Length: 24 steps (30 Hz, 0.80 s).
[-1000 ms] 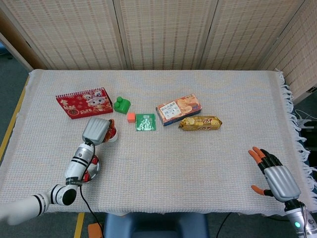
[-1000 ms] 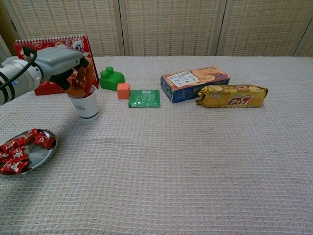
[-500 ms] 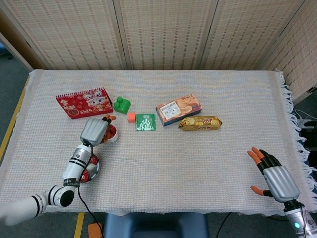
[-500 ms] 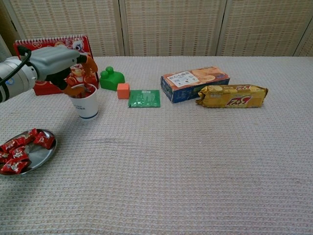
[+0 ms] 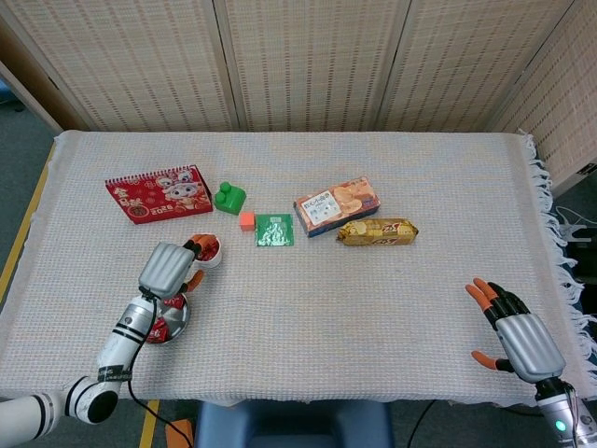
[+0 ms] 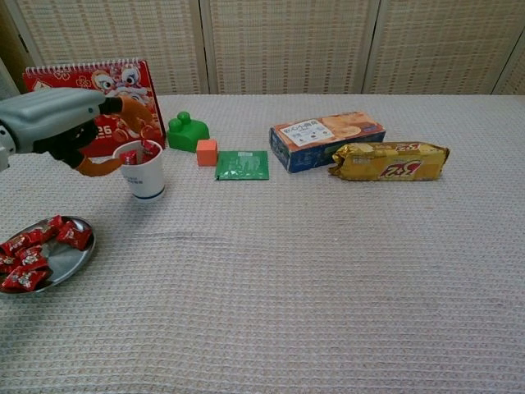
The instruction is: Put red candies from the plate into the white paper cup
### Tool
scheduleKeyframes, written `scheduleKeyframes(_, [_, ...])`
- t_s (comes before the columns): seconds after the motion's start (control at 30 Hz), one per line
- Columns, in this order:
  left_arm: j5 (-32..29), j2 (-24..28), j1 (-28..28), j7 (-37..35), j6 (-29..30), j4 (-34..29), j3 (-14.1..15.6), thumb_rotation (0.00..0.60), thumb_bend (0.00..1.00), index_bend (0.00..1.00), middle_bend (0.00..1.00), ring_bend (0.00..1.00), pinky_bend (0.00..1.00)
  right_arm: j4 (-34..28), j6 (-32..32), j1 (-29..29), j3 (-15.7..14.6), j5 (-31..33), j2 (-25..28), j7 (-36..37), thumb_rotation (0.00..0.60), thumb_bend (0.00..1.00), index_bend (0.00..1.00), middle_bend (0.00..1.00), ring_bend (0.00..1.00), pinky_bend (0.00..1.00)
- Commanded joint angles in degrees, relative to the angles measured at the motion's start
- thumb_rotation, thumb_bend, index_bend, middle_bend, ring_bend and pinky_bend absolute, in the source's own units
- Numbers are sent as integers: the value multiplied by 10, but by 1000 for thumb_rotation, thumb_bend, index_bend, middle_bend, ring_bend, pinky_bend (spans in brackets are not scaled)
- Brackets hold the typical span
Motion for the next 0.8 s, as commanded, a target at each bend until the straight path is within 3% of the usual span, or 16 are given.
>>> scheduleKeyframes(0.03, [40, 34, 52, -35, 30, -28, 61, 600, 398, 126, 185, 825, 1000, 0, 1, 0, -1, -2, 1, 1, 600, 62, 0, 0, 0, 138])
scheduleKeyframes(0.2, [63, 42, 91, -46, 38, -13, 109, 600, 390, 85, 146, 825, 1000, -1, 0, 0, -4, -8, 0, 1, 600, 62, 0, 0, 0, 138])
scheduleKeyframes(0.3, [58, 40, 103, -39, 32, -2, 119, 600, 386, 69, 120, 825, 1000, -1, 2, 0, -6, -13, 1, 1, 600, 62, 0, 0, 0, 138])
scheduleKeyframes(0.63, [47, 32, 117, 7, 11, 26, 124, 600, 387, 71, 104, 825, 1000, -1, 10, -4, -8, -17, 3, 5, 600, 62, 0, 0, 0, 138])
scheduleKeyframes(0.8, [41, 18, 120, 29, 2, 48, 122, 600, 383, 131, 149, 825, 1000, 0, 10, -5, -9, -18, 4, 5, 600, 62, 0, 0, 0, 138])
